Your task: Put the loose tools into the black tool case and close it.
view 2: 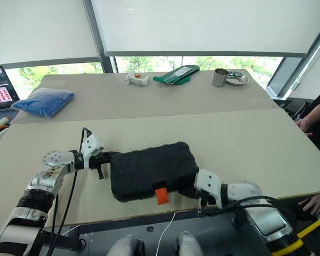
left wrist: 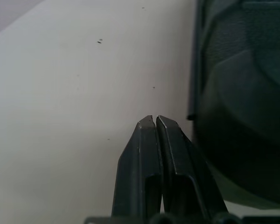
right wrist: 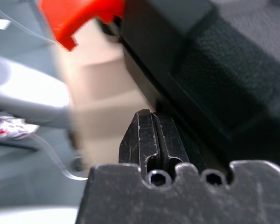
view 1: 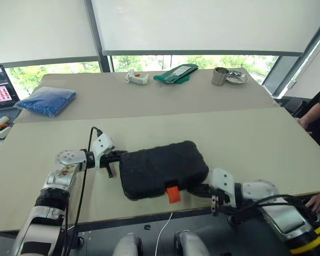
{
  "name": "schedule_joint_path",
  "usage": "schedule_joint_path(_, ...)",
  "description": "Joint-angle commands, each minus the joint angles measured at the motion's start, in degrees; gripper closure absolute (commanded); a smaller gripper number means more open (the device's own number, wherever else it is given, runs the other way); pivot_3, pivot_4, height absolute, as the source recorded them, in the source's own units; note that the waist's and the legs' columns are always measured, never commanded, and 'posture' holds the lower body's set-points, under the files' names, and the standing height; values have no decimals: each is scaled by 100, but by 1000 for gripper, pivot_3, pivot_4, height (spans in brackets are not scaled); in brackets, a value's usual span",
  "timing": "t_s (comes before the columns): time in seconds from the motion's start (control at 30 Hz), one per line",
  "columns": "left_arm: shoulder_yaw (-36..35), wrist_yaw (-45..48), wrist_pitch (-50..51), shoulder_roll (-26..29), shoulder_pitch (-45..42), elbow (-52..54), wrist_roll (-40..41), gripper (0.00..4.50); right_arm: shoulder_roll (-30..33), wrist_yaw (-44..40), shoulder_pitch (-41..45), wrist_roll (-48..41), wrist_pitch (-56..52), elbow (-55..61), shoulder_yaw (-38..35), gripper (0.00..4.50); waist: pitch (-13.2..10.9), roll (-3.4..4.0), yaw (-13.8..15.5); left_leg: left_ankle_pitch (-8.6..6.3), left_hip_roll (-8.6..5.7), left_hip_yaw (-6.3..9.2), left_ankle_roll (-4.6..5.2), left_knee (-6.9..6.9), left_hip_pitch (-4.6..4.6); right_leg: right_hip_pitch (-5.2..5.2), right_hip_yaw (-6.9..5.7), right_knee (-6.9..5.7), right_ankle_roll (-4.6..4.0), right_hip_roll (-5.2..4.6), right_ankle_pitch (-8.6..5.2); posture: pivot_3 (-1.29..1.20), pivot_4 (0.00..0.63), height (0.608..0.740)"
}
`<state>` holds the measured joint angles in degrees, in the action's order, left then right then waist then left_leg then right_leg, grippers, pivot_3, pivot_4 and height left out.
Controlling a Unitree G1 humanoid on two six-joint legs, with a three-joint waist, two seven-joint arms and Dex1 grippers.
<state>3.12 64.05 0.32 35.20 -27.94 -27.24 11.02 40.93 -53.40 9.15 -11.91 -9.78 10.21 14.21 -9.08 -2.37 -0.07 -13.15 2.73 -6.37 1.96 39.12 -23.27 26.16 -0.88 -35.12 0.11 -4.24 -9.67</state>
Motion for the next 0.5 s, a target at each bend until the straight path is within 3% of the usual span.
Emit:
schedule_joint_path(0.03, -332, -86, 366, 36, 349, 591, 357, 4354, -344, 480, 745, 330, 423, -762, -309, 4500, 0, 0, -50, 0, 2, 0, 0, 0, 0, 1, 1, -1, -2, -2, 3, 0, 150, 740)
schedule_joint_path(0.27, -1157, -755, 1462, -114, 738, 1457, 1149, 4354, -569, 378, 1458, 508, 822, -1940, -419, 4500, -1, -3, -48, 1, 3, 2, 1, -1, -7, 2, 0, 1, 28, -5, 22, 0, 150, 740)
schedule_joint_path(0.4, -1416, -460, 1922, 221, 446, 1697, 1580, 4354, -426, 177, 1358, 214, 752, -1952, -764, 4500, -2, -4, -47, 1, 0, 2, 1, -5, -7, 1, -3, 2, 30, -4, 22, 0, 150, 740)
schedule_joint_path(0.5, -1060, 1, 2526, 340, 92, 2247, 1921, 4354, -369, -197, 1039, -207, 949, -1665, -1068, 4500, -2, -4, -10, 1, -1, 2, 1, -5, -9, -1, -5, 5, 31, -7, 21, 0, 150, 740)
